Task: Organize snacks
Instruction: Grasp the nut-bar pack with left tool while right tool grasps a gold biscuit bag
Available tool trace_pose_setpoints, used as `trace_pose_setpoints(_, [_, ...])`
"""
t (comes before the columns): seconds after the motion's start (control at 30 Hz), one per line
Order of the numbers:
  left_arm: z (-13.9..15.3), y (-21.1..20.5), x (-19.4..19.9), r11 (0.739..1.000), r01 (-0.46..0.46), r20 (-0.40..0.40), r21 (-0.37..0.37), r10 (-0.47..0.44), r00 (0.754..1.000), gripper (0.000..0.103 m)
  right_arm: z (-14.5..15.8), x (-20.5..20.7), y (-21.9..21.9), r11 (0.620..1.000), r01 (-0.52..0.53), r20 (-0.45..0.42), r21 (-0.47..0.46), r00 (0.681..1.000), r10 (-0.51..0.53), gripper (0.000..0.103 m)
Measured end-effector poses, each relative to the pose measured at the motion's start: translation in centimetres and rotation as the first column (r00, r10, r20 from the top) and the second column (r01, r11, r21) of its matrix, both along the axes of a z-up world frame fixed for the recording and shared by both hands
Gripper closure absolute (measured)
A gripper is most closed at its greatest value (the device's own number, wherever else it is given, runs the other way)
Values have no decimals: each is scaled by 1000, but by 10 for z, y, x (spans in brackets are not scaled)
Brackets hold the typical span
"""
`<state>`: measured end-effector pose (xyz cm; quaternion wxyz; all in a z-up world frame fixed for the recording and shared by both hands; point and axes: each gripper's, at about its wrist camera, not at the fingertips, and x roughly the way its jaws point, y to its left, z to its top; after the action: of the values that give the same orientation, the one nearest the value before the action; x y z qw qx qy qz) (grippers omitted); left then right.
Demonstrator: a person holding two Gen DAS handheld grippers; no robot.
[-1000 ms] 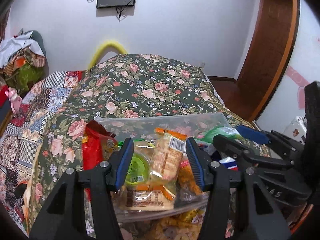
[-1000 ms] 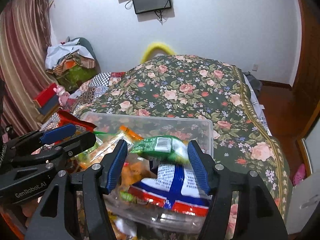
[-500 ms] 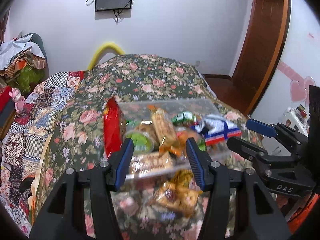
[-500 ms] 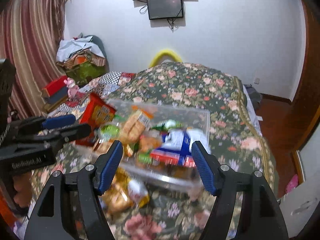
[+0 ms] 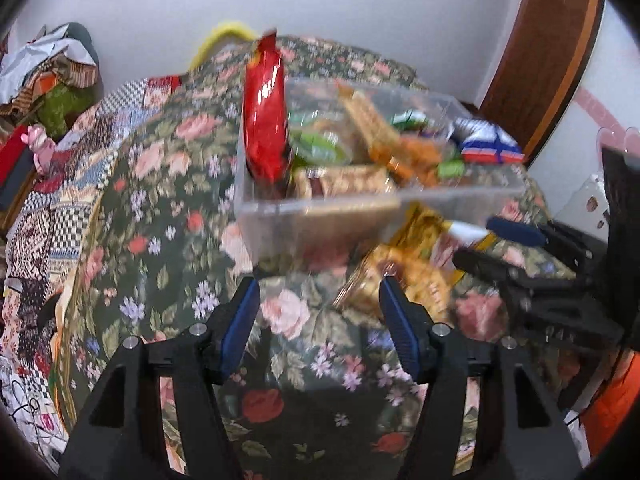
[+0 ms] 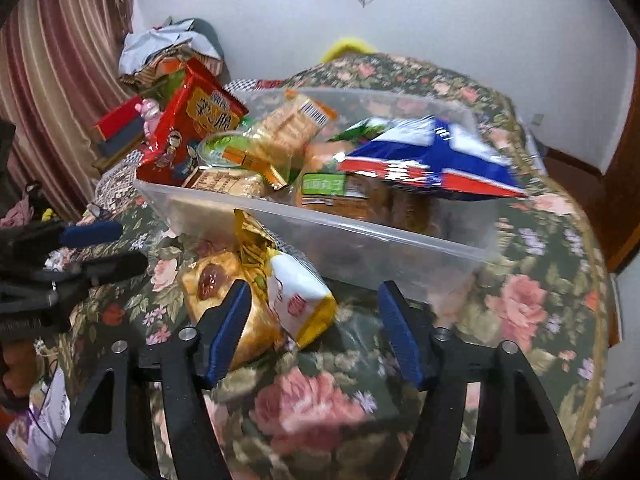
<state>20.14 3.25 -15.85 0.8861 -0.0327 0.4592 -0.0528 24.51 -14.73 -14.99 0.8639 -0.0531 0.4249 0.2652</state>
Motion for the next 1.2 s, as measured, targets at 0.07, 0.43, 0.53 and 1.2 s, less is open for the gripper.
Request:
trace_pose_setpoints(0.07, [-7,0,1,1000,6,-14,3,-6,1000,41,-7,6,6,1000,-2,-9,-10,1000,2,41])
trace_pose_setpoints(0.43, [-18,-8,9,1000,19,-30,-23,-19,999,31,-17,-1,2,997,-4,-18,79,1000,5,80])
trace_pose_setpoints(0.53, [-17,-17,9,999,35,-24,-17,-35,999,24,-12,-12,-4,998,12,16,63,1000,-13,80])
trace_pose_setpoints(1.2, [-37,-75,52,995,-50,-126,-84,39,991,15,-6,-38,-70,989,135,33,59,990,-137,80])
